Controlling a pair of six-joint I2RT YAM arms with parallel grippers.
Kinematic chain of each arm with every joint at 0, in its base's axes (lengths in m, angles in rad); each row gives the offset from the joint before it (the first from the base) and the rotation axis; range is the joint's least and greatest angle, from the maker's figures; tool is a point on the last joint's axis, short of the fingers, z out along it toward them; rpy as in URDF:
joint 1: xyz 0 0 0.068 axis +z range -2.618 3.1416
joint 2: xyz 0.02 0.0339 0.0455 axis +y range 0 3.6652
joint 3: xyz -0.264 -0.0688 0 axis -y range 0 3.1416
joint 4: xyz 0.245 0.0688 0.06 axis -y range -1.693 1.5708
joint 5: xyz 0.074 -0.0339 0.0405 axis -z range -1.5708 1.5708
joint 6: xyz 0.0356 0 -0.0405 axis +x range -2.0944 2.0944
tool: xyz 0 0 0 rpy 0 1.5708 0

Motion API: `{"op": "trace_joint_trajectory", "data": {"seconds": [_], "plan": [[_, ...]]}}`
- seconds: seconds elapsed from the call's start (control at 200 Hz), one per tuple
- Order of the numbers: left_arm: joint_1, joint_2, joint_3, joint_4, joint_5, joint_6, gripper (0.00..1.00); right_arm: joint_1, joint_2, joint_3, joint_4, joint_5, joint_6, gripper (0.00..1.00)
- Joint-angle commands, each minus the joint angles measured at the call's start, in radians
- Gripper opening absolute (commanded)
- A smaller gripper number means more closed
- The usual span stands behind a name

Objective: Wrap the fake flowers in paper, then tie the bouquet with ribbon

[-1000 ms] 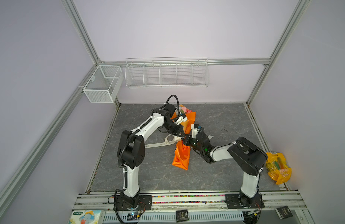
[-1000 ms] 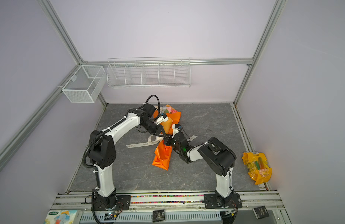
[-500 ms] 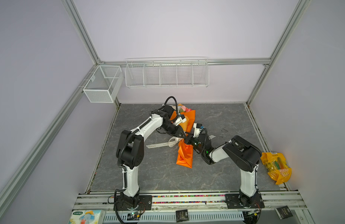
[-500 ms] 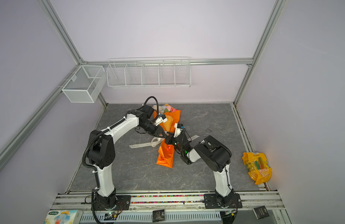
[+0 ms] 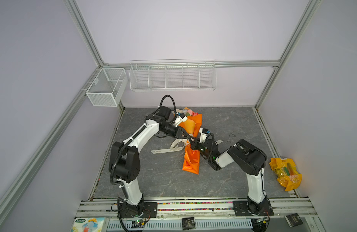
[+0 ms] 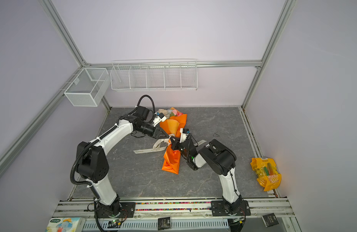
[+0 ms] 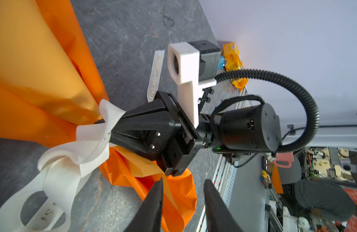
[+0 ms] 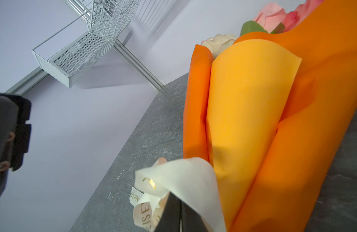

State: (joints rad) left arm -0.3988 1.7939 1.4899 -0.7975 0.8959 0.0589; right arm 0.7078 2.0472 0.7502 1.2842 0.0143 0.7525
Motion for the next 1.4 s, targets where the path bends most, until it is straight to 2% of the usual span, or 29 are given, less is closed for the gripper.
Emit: {"op": "trace_joint_trajectory", "data": {"seconds": [0.0,0.1,0.275,0.36,0.525,0.715,0.835,1.165,1.3,1.395], "plan": [[0.063,-0.020,-0.045,0.155,-0.064,-0.116,0.33,-0.007,0.002,0.021,0.021,0.008,-0.039,0.07],[0.069,0.048,0.037,0.097,-0.157,-0.084,0.32,-0.009,0.002,0.027,0.000,0.016,-0.040,0.07],[0.061,0.186,0.217,-0.009,-0.233,-0.007,0.32,-0.010,-0.008,0.036,-0.034,0.022,-0.052,0.07],[0.047,0.233,0.268,-0.034,-0.266,0.042,0.31,-0.010,-0.019,0.040,-0.063,0.024,-0.064,0.07],[-0.015,0.361,0.441,-0.223,-0.338,0.177,0.31,-0.009,-0.024,0.047,-0.078,0.025,-0.068,0.07],[-0.038,0.430,0.503,-0.316,-0.303,0.237,0.29,-0.009,-0.028,0.047,-0.106,0.050,-0.066,0.07],[-0.041,0.446,0.520,-0.358,-0.224,0.286,0.30,-0.010,-0.035,0.044,-0.123,0.052,-0.066,0.07],[-0.048,0.432,0.519,-0.421,-0.119,0.377,0.39,-0.010,-0.044,0.052,-0.146,0.036,-0.081,0.07],[-0.048,0.452,0.524,-0.435,-0.156,0.365,0.41,-0.012,-0.040,0.051,-0.100,0.001,-0.095,0.07],[-0.048,0.440,0.507,-0.410,-0.195,0.345,0.47,-0.014,-0.044,0.052,-0.085,-0.016,-0.106,0.07]]}}
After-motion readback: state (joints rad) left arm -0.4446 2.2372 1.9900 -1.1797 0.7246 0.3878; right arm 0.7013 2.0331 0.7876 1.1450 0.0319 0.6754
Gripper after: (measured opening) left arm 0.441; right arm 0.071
